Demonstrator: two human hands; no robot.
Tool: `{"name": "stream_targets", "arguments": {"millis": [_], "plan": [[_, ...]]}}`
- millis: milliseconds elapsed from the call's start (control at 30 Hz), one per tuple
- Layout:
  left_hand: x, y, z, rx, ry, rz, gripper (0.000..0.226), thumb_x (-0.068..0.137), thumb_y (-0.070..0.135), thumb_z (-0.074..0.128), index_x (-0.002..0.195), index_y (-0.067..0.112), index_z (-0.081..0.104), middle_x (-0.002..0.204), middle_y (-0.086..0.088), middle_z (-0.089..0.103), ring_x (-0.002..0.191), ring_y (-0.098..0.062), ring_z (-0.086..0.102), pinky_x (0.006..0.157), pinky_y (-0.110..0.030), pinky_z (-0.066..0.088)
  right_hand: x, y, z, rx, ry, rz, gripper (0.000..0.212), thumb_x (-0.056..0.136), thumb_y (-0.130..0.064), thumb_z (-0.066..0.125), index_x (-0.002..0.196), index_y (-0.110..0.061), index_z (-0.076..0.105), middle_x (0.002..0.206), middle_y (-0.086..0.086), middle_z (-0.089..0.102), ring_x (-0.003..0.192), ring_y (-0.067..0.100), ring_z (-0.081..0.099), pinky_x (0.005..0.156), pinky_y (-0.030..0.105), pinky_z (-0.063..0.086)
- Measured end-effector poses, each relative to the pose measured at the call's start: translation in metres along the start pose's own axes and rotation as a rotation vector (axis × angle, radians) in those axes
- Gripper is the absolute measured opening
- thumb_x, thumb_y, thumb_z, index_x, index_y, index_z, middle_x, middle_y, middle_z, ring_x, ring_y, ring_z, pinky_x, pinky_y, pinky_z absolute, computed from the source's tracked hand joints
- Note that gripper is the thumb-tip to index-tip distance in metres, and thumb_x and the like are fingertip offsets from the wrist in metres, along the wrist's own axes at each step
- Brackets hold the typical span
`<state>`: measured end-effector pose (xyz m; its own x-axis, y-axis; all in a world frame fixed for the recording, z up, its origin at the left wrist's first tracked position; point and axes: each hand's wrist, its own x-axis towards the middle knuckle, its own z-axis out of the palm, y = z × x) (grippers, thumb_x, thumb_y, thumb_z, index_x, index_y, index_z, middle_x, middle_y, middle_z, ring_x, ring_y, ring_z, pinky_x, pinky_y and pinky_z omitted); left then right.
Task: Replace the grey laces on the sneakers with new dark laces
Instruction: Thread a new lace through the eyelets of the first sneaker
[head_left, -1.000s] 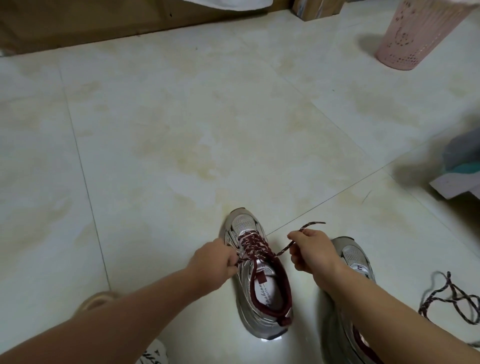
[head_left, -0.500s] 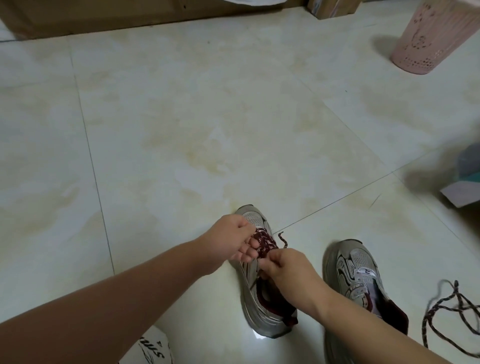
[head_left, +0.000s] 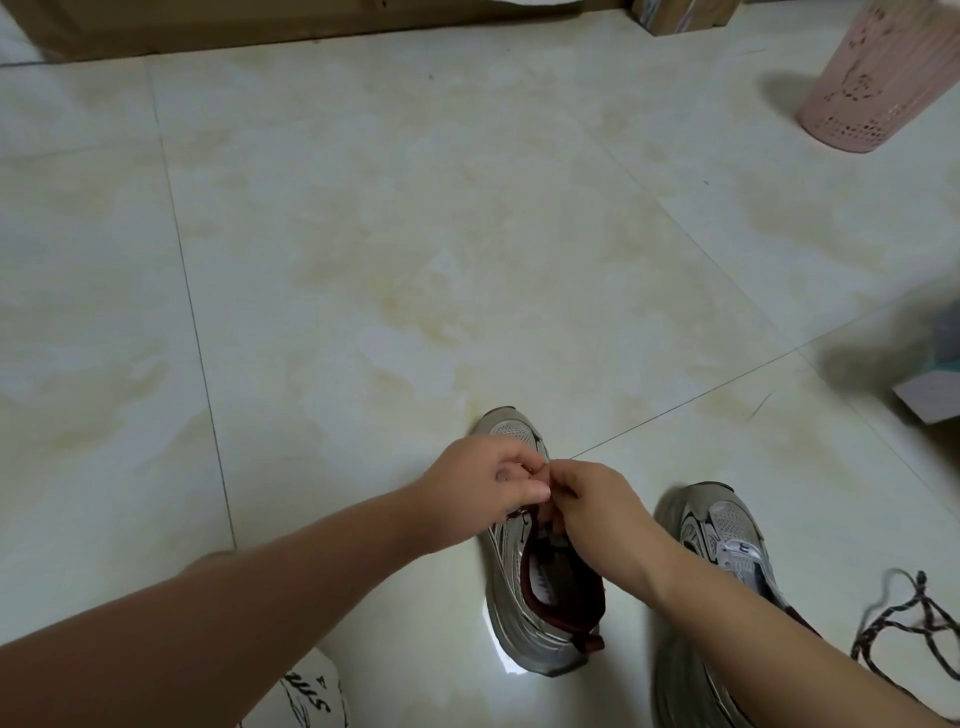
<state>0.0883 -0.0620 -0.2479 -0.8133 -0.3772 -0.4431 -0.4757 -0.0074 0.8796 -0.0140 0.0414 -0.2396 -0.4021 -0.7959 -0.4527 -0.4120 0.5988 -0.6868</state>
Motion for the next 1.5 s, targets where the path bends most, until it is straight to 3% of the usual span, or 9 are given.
{"name": "stream_targets", "arguments": {"millis": [100,267,400,500,733,1000,1167,1333,1500], "plan": [[0.001,-0.005,-0.001,0.002,0.029,-0.06,0.008,0.08,0.012,0.069,0.085,0.018,0.066,0.076,-0.003,0.067,0.059,0.0,0.056,0.058,-0.01,0.043,-0.001,-0.001,0.003,0.253,0.061,0.046,0.02,0.086,0.003,0.05,0.076,-0.014,0.051,0.06,-0.001,0.061,0.049,0.009,0.051,0.055,0.02,0.045],[0.002,-0.014,-0.001,0.045,0.102,-0.021,0.011,0.078,0.017,0.072,0.068,0.022,0.07,0.055,0.01,0.057,0.048,0.005,0.045,0.052,-0.009,0.034,-0.001,0.007,0.0,0.092,0.166,-0.008,0.013,0.082,-0.013,0.065,0.07,-0.016,0.061,0.059,-0.008,0.055,0.051,0.002,0.045,0.052,0.011,0.035],[0.004,-0.026,0.0,0.287,0.187,-0.032,0.004,0.077,0.021,0.07,0.076,0.019,0.073,0.066,0.013,0.062,0.063,0.001,0.055,0.066,-0.021,0.045,-0.003,0.019,0.003,-0.172,0.214,-0.031,0.017,0.086,-0.018,0.057,0.074,-0.028,0.063,0.079,-0.01,0.043,0.083,0.009,0.044,0.066,0.019,0.029],[0.001,-0.03,0.006,0.398,0.195,-0.037,0.006,0.079,0.022,0.067,0.08,0.02,0.073,0.062,0.016,0.057,0.066,-0.006,0.053,0.068,-0.021,0.042,-0.005,0.028,0.01,-0.363,0.149,-0.036,0.016,0.087,-0.022,0.057,0.092,-0.026,0.071,0.087,-0.006,0.038,0.099,0.013,0.037,0.077,0.021,0.029],[0.001,-0.027,0.017,0.633,0.251,-0.021,0.016,0.085,0.024,0.057,0.089,0.02,0.071,0.091,0.002,0.07,0.088,-0.015,0.062,0.071,-0.02,0.04,-0.002,0.032,0.015,-0.305,0.12,-0.016,0.015,0.086,-0.025,0.06,0.095,-0.028,0.072,0.081,-0.014,0.029,0.094,0.009,0.03,0.071,0.019,0.024],[0.011,-0.018,0.024,0.978,0.104,0.128,0.024,0.089,0.017,0.045,0.098,0.017,0.067,0.105,-0.002,0.063,0.097,-0.022,0.057,0.076,-0.028,0.042,0.001,0.034,0.023,-0.242,0.162,-0.014,0.012,0.083,-0.02,0.064,0.089,-0.024,0.073,0.078,-0.015,0.028,0.091,0.009,0.029,0.065,0.017,0.022],[0.013,-0.024,0.018,0.712,0.164,0.061,0.013,0.083,0.02,0.06,0.088,0.019,0.071,0.097,0.004,0.067,0.092,-0.013,0.059,0.073,-0.021,0.038,0.002,0.037,0.027,-0.239,0.167,-0.013,0.012,0.085,-0.023,0.063,0.091,-0.024,0.073,0.083,-0.008,0.033,0.093,0.01,0.029,0.072,0.019,0.025],[0.008,-0.037,0.02,0.384,0.195,0.019,0.003,0.074,0.013,0.07,0.073,0.013,0.073,0.065,0.013,0.06,0.065,-0.001,0.053,0.071,-0.023,0.043,0.002,0.038,0.031,-0.199,0.189,-0.009,0.014,0.087,-0.026,0.06,0.088,-0.023,0.073,0.078,-0.014,0.027,0.093,0.013,0.031,0.078,0.022,0.03],[0.01,-0.04,0.019,0.252,0.192,-0.013,0.007,0.072,0.007,0.072,0.067,0.013,0.071,0.057,0.014,0.056,0.051,0.009,0.05,0.055,-0.014,0.038,0.003,0.038,0.033,-0.19,0.177,0.01,0.01,0.085,-0.027,0.063,0.087,-0.024,0.072,0.079,-0.015,0.025,0.093,0.012,0.03,0.083,0.024,0.032]]}}
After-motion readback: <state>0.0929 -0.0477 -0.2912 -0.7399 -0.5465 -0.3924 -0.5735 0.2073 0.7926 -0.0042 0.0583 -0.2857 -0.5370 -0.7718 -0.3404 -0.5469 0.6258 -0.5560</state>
